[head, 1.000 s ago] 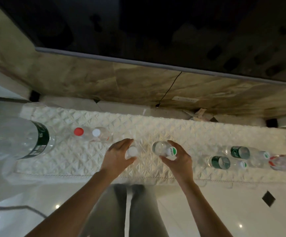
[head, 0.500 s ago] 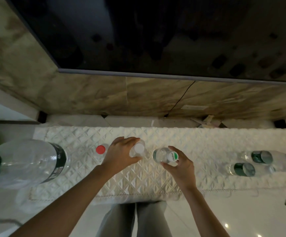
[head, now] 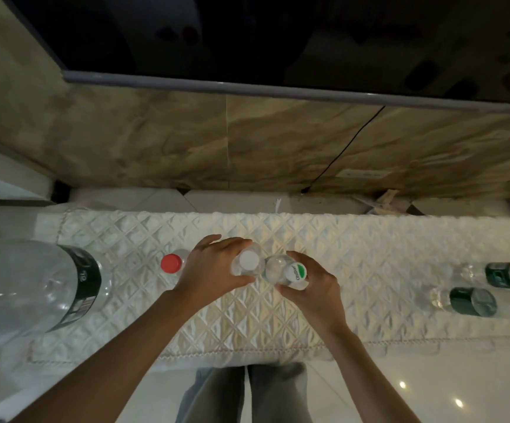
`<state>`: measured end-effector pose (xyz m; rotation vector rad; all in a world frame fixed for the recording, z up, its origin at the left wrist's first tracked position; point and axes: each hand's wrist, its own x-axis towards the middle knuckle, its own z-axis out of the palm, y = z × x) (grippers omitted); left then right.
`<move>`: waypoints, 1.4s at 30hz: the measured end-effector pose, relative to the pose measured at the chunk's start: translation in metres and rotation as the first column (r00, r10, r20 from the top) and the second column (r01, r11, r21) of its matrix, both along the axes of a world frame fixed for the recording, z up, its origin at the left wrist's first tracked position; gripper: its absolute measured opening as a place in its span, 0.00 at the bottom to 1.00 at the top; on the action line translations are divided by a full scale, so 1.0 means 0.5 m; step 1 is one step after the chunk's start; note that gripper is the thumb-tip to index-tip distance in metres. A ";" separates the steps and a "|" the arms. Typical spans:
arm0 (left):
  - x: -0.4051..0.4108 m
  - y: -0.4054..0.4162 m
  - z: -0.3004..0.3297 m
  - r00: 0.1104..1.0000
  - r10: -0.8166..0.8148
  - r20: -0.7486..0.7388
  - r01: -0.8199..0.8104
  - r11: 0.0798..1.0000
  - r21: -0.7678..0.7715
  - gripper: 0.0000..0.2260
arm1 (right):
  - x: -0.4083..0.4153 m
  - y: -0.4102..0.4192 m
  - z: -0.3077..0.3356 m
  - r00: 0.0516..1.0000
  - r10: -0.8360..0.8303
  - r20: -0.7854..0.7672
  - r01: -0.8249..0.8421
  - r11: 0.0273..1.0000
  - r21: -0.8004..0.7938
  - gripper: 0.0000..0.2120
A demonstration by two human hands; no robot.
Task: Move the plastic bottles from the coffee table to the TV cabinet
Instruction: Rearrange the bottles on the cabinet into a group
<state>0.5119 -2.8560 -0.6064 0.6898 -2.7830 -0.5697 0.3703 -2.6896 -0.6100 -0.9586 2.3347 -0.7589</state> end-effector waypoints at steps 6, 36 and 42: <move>-0.004 -0.004 -0.033 0.994 0.051 0.095 -0.066 0.984 0.163 0.31 | -0.009 -0.017 -0.024 0.999 0.038 -0.015 -0.038 0.999 -0.013 0.28; -0.038 -0.017 -0.022 0.918 -0.085 0.387 0.009 0.981 0.194 0.27 | -0.042 -0.043 -0.076 0.991 0.125 0.050 -0.122 0.991 -0.051 0.29; -0.035 -0.023 -0.026 0.926 -0.104 0.363 0.023 0.975 0.222 0.26 | -0.038 -0.040 -0.070 0.987 0.156 0.043 -0.151 0.985 -0.085 0.30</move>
